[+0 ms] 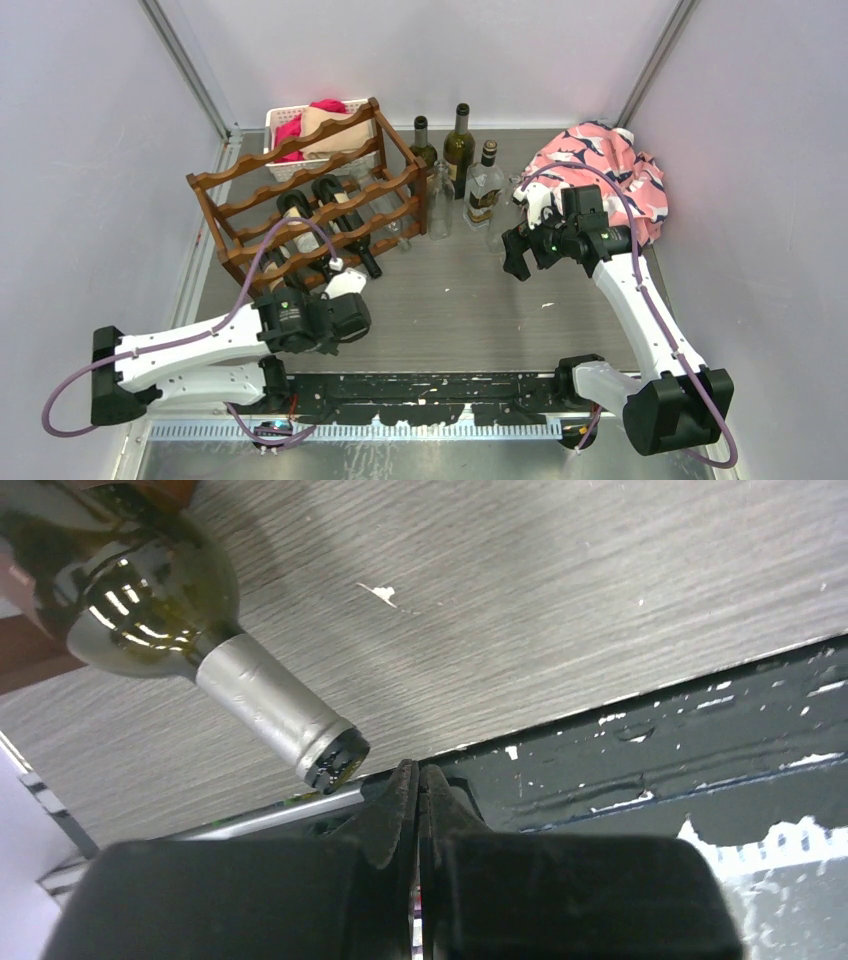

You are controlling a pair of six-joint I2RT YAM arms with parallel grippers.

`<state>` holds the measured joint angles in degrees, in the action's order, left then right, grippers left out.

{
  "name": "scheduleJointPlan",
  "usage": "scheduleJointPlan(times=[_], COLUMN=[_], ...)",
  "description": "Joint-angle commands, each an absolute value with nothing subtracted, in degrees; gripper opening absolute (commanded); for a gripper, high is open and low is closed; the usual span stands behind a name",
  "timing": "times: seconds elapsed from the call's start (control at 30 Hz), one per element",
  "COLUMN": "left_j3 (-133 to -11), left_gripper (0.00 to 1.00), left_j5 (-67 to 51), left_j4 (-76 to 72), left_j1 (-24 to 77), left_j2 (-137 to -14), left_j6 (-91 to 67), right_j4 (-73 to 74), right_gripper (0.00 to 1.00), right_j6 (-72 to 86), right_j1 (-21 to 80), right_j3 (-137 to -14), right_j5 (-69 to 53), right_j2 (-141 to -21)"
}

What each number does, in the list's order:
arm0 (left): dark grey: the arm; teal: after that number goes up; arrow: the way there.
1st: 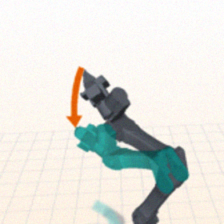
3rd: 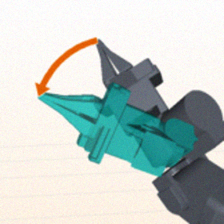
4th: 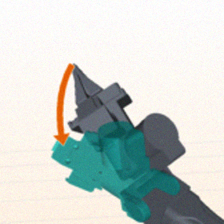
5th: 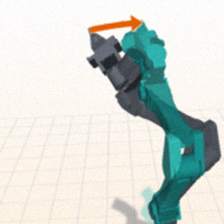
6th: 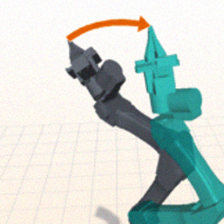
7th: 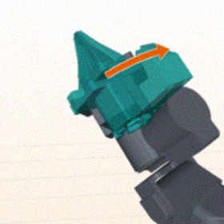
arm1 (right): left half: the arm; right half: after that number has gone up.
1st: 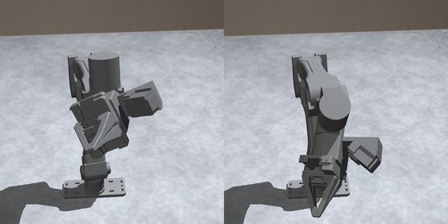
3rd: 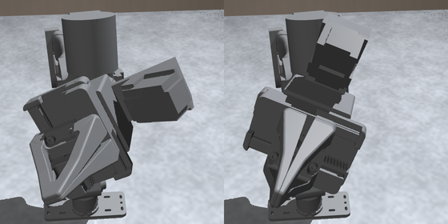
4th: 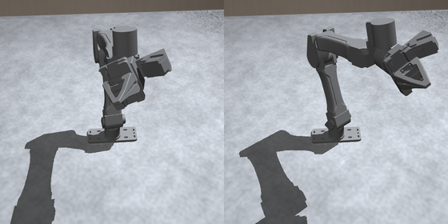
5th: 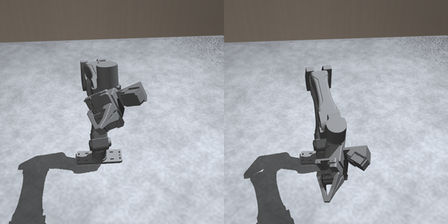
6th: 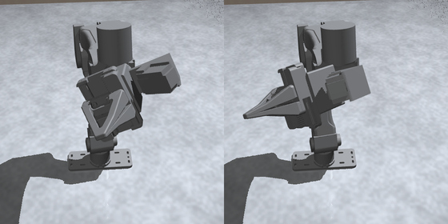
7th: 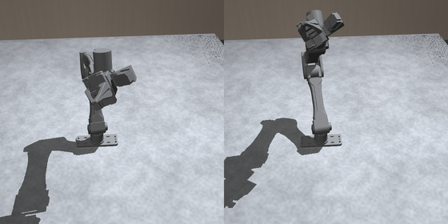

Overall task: Put the wine bottle on the wine rack
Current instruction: Place the wine bottle in the wine rack.

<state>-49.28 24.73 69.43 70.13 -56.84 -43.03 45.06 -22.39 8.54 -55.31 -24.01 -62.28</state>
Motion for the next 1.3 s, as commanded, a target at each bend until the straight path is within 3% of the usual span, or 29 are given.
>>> scheduleJointPlan(times=[0.0, 0.73, 1.03, 1.27], left_j3=[-49.31, -51.87, -54.36, -54.02], left_gripper=[0.0, 0.0, 0.0, 0.0], left_j5=[28.16, 18.11, 3.62, 8.48], left_j4=[69.87, 70.86, 73.68, 79.36], left_j1=[66.57, 53.09, 51.24, 50.96], left_j2=[-53.7, -62.73, -62.75, -62.1], left_j6=[-47.88, -40.23, -40.62, -41.21], right_j4=[43.77, 43.77, 43.82, 43.89], right_gripper=[1.0, 1.0, 1.0, 1.0], right_j6=[-22.99, -23.05, -23.11, -23.15], right_j1=[8.77, 8.71, 8.75, 8.97], right_j3=[-55.55, -55.55, -55.55, -55.63], right_j5=[-23.66, -23.64, -23.49, -23.46], right_j2=[-61.92, -61.41, -61.8, -61.92])
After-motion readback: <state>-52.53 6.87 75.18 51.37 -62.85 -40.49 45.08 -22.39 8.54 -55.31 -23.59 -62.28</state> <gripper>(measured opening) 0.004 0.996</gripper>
